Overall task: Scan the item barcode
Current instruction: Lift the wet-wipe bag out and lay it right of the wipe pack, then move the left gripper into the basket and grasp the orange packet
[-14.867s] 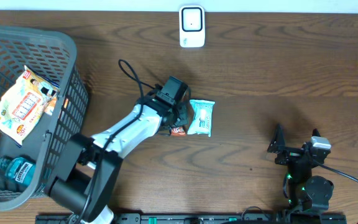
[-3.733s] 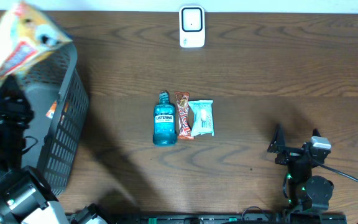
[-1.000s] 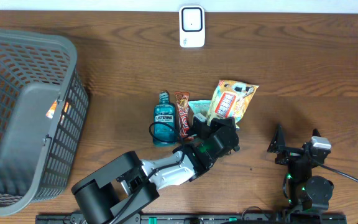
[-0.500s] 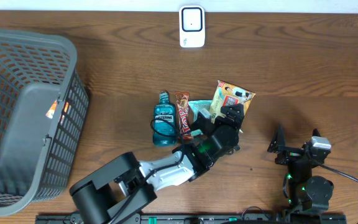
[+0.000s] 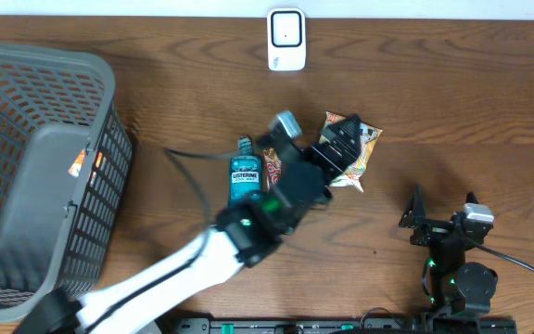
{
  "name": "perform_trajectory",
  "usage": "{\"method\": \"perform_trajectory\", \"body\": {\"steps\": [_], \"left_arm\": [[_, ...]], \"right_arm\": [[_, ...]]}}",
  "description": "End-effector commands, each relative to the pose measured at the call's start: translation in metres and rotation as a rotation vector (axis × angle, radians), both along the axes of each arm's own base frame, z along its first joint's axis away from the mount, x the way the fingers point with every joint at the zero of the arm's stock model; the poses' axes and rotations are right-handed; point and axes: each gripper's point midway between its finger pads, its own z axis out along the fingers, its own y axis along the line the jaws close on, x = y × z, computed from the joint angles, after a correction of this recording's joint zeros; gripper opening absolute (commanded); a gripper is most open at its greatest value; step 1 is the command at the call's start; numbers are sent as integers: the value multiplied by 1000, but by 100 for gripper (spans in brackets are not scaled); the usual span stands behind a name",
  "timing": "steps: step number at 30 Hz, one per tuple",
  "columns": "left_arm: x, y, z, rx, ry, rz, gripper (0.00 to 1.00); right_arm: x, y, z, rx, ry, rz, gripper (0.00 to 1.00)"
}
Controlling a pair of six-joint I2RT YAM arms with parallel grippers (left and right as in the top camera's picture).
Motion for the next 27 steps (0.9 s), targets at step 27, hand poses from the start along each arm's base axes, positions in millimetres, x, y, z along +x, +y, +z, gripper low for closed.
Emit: {"method": "perform_trajectory", "body": {"steps": [27], "left_arm": [[-11,466,50,812,253,734,100]], "right_arm": [[0,0,0,-7,-1,2,99]]}}
